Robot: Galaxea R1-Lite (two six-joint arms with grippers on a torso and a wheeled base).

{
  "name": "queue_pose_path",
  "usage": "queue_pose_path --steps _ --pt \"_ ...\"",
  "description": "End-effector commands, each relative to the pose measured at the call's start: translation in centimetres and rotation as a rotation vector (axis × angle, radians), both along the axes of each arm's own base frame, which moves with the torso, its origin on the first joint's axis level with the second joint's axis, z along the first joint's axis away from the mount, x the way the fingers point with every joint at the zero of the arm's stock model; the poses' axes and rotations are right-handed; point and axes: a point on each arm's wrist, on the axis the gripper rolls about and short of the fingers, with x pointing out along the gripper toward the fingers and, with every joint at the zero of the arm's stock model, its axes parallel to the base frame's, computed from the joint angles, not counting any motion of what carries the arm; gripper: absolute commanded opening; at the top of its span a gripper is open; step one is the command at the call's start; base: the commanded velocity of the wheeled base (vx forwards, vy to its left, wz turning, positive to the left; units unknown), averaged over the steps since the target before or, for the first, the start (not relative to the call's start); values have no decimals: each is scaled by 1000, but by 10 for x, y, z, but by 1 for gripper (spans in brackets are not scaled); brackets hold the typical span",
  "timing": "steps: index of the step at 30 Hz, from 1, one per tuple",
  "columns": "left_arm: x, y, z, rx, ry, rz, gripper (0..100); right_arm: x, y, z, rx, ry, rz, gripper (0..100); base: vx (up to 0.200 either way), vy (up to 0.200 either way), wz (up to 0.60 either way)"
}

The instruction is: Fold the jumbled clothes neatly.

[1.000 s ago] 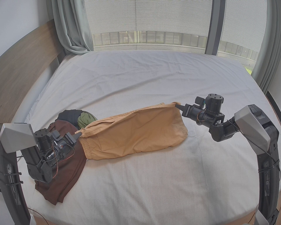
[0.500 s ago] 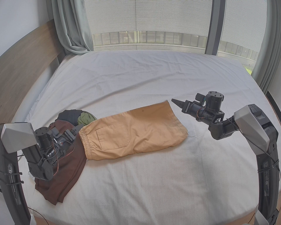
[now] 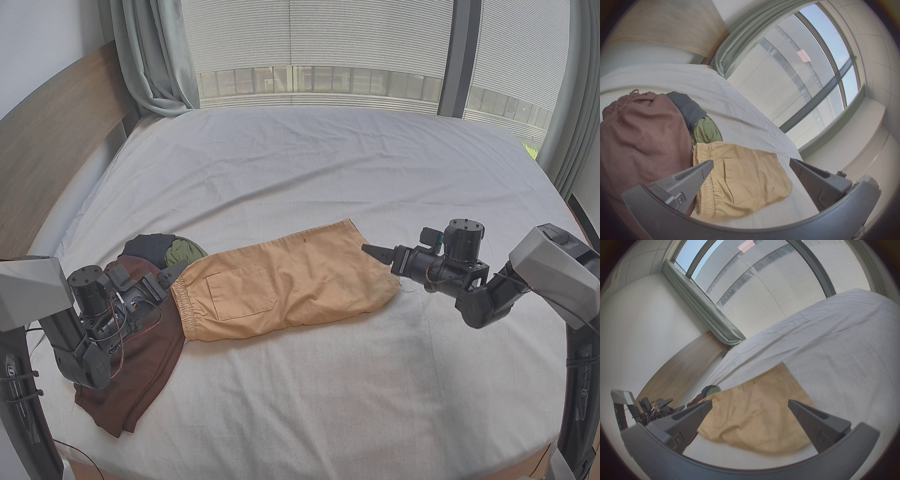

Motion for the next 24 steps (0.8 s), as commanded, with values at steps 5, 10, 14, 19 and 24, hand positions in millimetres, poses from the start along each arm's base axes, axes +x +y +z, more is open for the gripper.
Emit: queue_pose_path --steps 5,10,14,19,24 --pt "-21 -11 2 121 -16 -99 100 -50 18 3 13 -18 83 100 0 0 0" --pt "-28 -10 -5 250 -39 -151 100 -50 20 -12 55 50 77 100 0 0 0" --pt "-28 -9 -13 305 -39 -171 100 -47 20 -34 92 86 60 100 0 0 0" --pt "-28 -8 -18 353 -43 -167 100 -50 19 -60 79 123 57 100 0 0 0" --pt "-28 -7 -17 353 -44 -164 100 -50 19 -73 67 155 55 100 0 0 0"
